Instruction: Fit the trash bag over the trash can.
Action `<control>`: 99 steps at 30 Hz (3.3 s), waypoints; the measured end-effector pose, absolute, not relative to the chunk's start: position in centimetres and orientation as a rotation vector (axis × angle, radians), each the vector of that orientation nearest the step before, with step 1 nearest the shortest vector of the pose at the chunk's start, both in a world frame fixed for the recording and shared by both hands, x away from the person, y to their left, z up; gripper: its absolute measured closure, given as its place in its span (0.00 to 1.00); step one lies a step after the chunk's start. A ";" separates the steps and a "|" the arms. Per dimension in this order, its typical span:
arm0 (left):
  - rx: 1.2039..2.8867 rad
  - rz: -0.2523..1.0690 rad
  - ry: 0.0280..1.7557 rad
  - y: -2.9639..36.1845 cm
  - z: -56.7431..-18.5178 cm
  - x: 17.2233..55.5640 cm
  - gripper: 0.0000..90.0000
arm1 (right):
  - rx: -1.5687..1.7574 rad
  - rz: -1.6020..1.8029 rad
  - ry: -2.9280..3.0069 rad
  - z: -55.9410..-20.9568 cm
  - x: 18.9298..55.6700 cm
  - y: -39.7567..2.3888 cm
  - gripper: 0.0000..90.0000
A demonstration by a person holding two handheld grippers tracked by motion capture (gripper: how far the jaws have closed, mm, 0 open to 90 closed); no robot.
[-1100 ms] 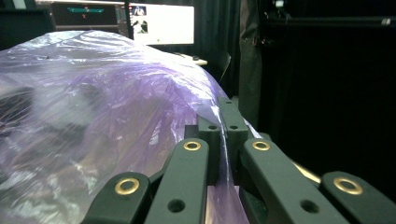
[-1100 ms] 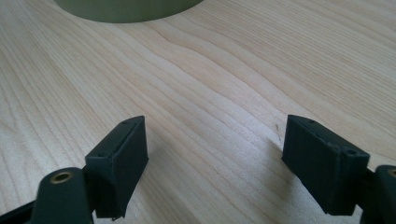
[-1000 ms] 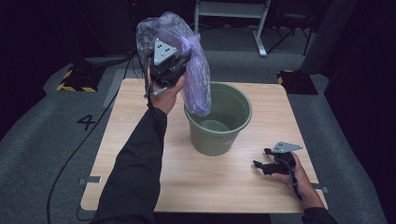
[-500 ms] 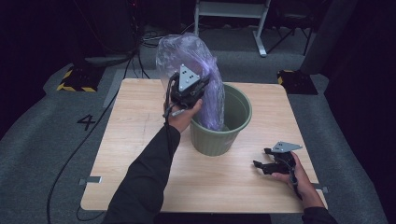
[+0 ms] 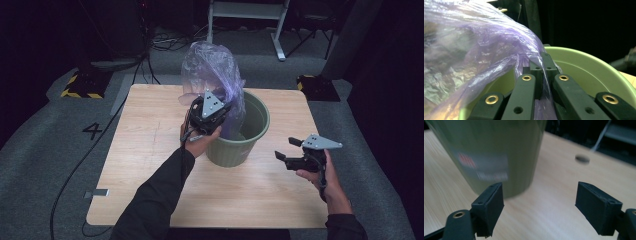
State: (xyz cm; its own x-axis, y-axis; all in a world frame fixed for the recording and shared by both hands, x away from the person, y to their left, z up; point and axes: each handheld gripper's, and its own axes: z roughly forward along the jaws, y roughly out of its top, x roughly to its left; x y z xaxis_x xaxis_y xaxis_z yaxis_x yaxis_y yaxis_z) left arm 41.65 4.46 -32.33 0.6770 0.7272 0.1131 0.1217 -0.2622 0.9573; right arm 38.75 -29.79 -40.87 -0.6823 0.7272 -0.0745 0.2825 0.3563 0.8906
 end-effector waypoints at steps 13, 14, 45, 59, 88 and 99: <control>1.789 0.648 0.641 4.7 -33.8 39.8 0.99 | 0.653 1.408 2.101 -32.8 38.1 -24.4 0.25; 1.789 0.645 0.643 4.8 -34.0 39.7 0.99 | 0.645 1.406 2.096 -32.5 38.2 -23.9 0.25; 1.810 0.634 0.641 4.2 -36.6 38.9 0.98 | 0.781 1.465 2.117 -30.9 41.8 -16.0 0.84; 1.809 0.641 0.624 3.5 -36.7 38.5 0.98 | 0.835 1.335 2.090 -31.3 42.6 -14.2 0.55; 1.701 0.610 0.859 13.1 -34.2 41.1 0.24 | 0.486 1.353 2.153 -32.4 38.8 -17.2 0.98; 1.709 0.514 0.940 14.3 -34.9 45.5 0.47 | 0.424 1.388 2.170 -33.2 38.5 -18.2 0.95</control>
